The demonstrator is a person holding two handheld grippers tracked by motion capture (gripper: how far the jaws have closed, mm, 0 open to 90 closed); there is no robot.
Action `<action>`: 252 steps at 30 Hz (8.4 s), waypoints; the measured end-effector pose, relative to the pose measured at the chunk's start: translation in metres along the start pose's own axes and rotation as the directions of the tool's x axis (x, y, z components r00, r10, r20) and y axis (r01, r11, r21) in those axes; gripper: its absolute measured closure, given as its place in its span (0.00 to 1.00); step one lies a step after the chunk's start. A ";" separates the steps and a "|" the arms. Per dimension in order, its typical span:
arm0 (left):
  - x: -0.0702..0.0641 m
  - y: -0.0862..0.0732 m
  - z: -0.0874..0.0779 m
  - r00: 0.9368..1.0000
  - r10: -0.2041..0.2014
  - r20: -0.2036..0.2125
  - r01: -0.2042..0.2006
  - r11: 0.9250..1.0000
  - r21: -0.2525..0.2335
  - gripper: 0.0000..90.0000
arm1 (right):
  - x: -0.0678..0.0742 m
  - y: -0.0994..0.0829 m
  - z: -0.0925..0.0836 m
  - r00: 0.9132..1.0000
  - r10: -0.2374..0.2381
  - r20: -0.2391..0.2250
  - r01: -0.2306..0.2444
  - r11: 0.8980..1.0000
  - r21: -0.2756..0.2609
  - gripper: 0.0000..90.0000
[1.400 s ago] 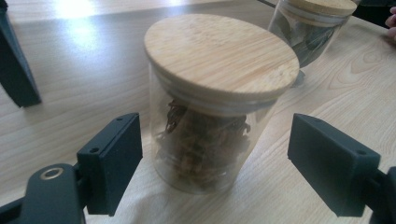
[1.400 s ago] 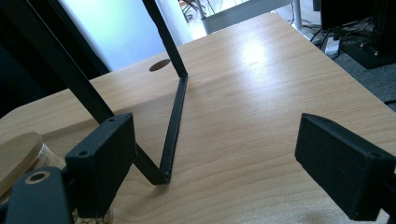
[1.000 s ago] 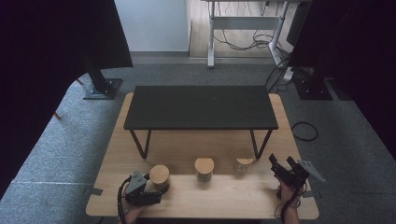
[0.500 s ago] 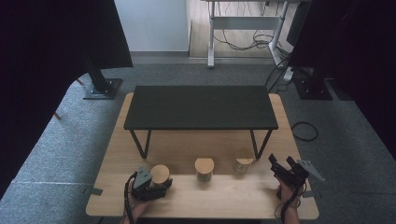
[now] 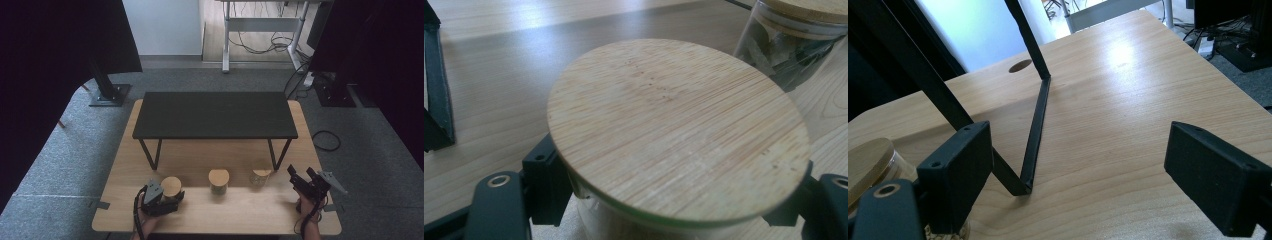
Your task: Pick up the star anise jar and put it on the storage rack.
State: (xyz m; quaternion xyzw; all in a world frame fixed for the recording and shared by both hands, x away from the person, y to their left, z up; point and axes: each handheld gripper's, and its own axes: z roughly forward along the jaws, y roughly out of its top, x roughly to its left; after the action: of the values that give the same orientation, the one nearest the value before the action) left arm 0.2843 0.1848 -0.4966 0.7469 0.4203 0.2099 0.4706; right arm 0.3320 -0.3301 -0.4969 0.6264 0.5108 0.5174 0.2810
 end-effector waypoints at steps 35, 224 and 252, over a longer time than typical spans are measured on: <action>-0.003 0.010 -0.032 1.000 -0.003 0.010 0.004 0.995 -0.095 0.27 | 0.000 0.000 0.001 1.000 -0.002 -0.005 0.002 1.000 0.008 0.13; 0.015 0.210 -0.063 0.981 0.193 -0.013 -0.187 0.931 -0.312 0.28 | -0.001 0.000 0.001 1.000 0.010 -0.015 -0.010 1.000 0.010 0.13; 0.027 0.228 -0.033 0.981 0.189 -0.047 -0.194 0.935 -0.296 0.28 | -0.002 0.000 0.002 1.000 0.013 -0.027 -0.012 1.000 0.020 0.13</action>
State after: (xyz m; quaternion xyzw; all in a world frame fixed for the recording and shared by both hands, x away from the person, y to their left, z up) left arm 0.3744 0.1774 -0.2827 0.7025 0.3131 0.3223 0.5518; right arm 0.3339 -0.3315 -0.4977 0.6254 0.5157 0.5224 0.2646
